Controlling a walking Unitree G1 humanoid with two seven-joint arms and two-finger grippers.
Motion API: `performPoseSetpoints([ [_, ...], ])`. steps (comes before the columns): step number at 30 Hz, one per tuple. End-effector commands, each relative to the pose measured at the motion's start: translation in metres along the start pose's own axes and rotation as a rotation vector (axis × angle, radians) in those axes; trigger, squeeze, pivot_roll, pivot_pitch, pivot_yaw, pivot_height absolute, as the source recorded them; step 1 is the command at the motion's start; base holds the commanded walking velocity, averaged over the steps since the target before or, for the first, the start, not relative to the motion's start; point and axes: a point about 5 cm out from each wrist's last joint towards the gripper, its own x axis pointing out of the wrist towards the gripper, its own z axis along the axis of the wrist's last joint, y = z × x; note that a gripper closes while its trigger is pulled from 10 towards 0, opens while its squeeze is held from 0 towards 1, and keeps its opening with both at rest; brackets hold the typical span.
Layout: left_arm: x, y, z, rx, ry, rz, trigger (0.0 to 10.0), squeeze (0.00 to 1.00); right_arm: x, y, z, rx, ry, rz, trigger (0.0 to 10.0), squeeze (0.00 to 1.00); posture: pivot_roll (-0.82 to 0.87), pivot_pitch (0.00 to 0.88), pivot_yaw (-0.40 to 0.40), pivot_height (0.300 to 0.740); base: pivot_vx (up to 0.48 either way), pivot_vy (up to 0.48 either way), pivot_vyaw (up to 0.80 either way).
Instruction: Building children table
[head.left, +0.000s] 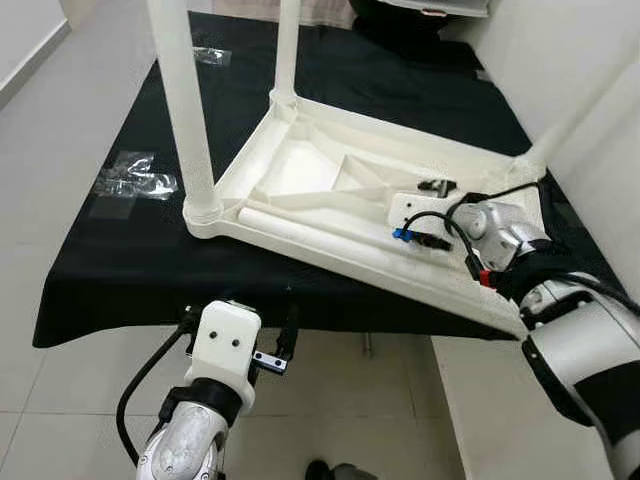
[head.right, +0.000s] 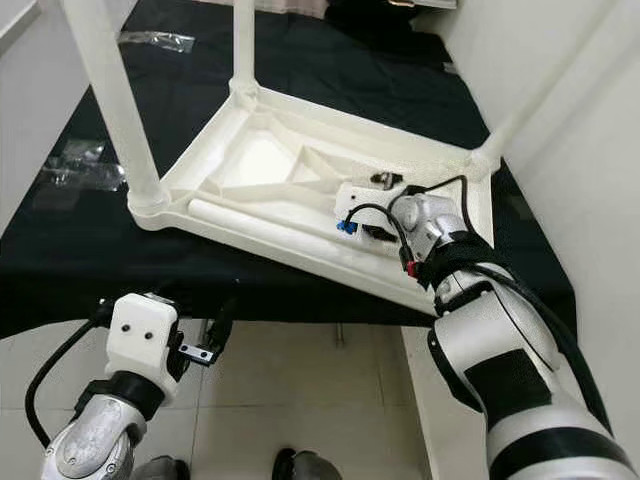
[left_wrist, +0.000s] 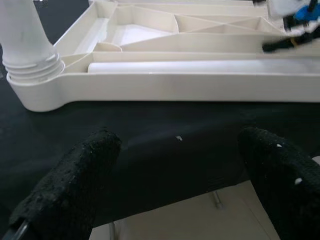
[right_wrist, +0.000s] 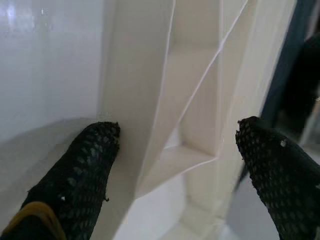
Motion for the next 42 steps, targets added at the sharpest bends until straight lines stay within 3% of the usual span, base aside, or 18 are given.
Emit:
performPoseSetpoints([
  [1, -0.002, -0.004, 0.001, -0.017, 0.009, -0.002, 10.0, 0.0, -0.005, -0.022, -0.003, -0.048, 0.004, -0.114, 10.0, 0.0, 0.04, 0.212, -0.175, 0.74, 0.0, 0.0, 0.0],
  [4, -0.001, -0.004, 0.002, -0.019, 0.008, 0.0, 10.0, 0.0, -0.006, -0.031, 0.001, -0.067, -0.012, -0.196, 10.0, 0.0, 0.05, 0.212, -0.177, 0.74, 0.0, 0.0, 0.0],
  [6, 0.0, -0.003, 0.002, -0.016, 0.012, 0.008, 10.0, 0.0, -0.009, -0.044, 0.008, -0.08, -0.045, -0.335, 10.0, 0.0, 0.05, 0.21, -0.176, 0.74, 0.0, 0.0, 0.0],
  [9, 0.0, -0.003, 0.002, -0.016, 0.012, 0.009, 10.0, 0.0, -0.009, -0.045, 0.009, -0.085, -0.051, -0.349, 10.0, 0.0, 0.05, 0.21, -0.176, 0.74, 0.0, 0.0, 0.0],
  [11, 0.0, -0.003, 0.002, -0.015, 0.012, 0.009, 10.0, 0.0, -0.009, -0.045, 0.009, -0.053, -0.058, -0.359, 10.0, 0.0, 0.05, 0.206, -0.176, 0.74, 0.0, 0.0, 0.0],
  [12, 0.001, -0.003, 0.001, -0.009, 0.013, 0.013, 10.0, 0.0, -0.009, -0.044, 0.011, 0.118, -0.094, -0.332, 10.0, 0.0, 0.05, 0.199, -0.178, 0.74, 0.0, 0.0, 0.0],
  [14, 0.001, -0.003, 0.001, -0.009, 0.013, 0.013, 10.0, 0.0, -0.009, -0.044, 0.011, 0.118, -0.094, -0.332, 10.0, 0.0, 0.05, 0.199, -0.178, 0.74, 0.0, 0.0, 0.0],
  [17, 0.005, 0.0, -0.002, 0.005, 0.019, 0.03, 10.0, 0.0, -0.006, -0.031, 0.023, 0.847, -0.36, -0.166, 10.0, 0.0, 0.05, 0.172, -0.178, 0.74, 0.0, 0.0, 0.0],
  [18, 0.006, 0.001, -0.003, 0.009, 0.02, 0.034, 10.0, 0.0, -0.007, -0.029, 0.024, 0.973, -0.424, -0.158, 10.0, 0.0, 0.05, 0.172, -0.178, 0.74, 0.0, 0.0, 0.0],
  [19, 0.006, 0.001, -0.003, 0.009, 0.02, 0.034, 10.0, 0.0, -0.007, -0.029, 0.024, 0.973, -0.424, -0.158, 10.0, 0.0, 0.05, 0.172, -0.178, 0.74, 0.0, 0.0, 0.0],
  [20, 0.006, 0.004, -0.005, 0.003, 0.024, 0.05, 10.0, 0.0, -0.01, -0.024, 0.018, 1.152, -0.47, -0.216, 10.0, 0.0, 0.05, 0.157, -0.172, 0.74, 0.0, 0.0, 0.0],
  [21, 0.006, 0.005, -0.006, -0.003, 0.028, 0.058, 10.0, 0.0, -0.013, -0.017, 0.013, 1.187, -0.459, -0.278, 10.0, 0.0, 0.05, 0.138, -0.166, 0.74, 0.0, 0.0, 0.0],
  [28, 0.008, 0.009, -0.01, -0.005, 0.037, 0.064, 10.0, 0.0, -0.03, 0.011, 0.013, 1.205, -0.488, -0.392, 10.0, 0.0, 0.05, 0.116, -0.15, 0.74, 0.0, 0.0, 0.0],
  [29, 0.008, 0.01, -0.011, -0.002, 0.04, 0.063, 10.0, 0.0, -0.041, 0.027, 0.018, 1.175, -0.519, -0.416, 10.0, 0.0, 0.04, 0.102, -0.14, 0.74, 0.0, 0.0, 0.0],
  [30, 0.008, 0.01, -0.011, -0.002, 0.04, 0.063, 10.0, 0.0, -0.041, 0.027, 0.018, 1.175, -0.519, -0.416, 10.0, 0.0, 0.04, 0.102, -0.14, 0.74, 0.0, 0.0, 0.0],
  [33, 0.012, 0.014, -0.017, 0.019, 0.048, 0.065, 10.0, 0.0, -0.071, 0.068, 0.028, 1.216, -0.517, -0.433, 10.0, 0.0, 0.04, 0.059, -0.127, 0.74, 0.0, 0.401, -0.79],
  [38, 0.014, 0.016, -0.02, 0.032, 0.051, 0.074, 10.0, 0.0, -0.081, 0.076, 0.039, 1.298, -0.55, -0.421, 10.0, 0.0, 0.05, 0.045, -0.127, 0.74, 0.0, 0.48, -0.32],
  [42, 0.015, 0.017, -0.02, 0.036, 0.049, 0.07, 10.0, 0.0, -0.081, 0.08, 0.046, 1.301, -0.547, -0.394, 10.0, 0.0, 0.06, 0.042, -0.13, 0.74, 0.0, 0.48, 0.0],
])
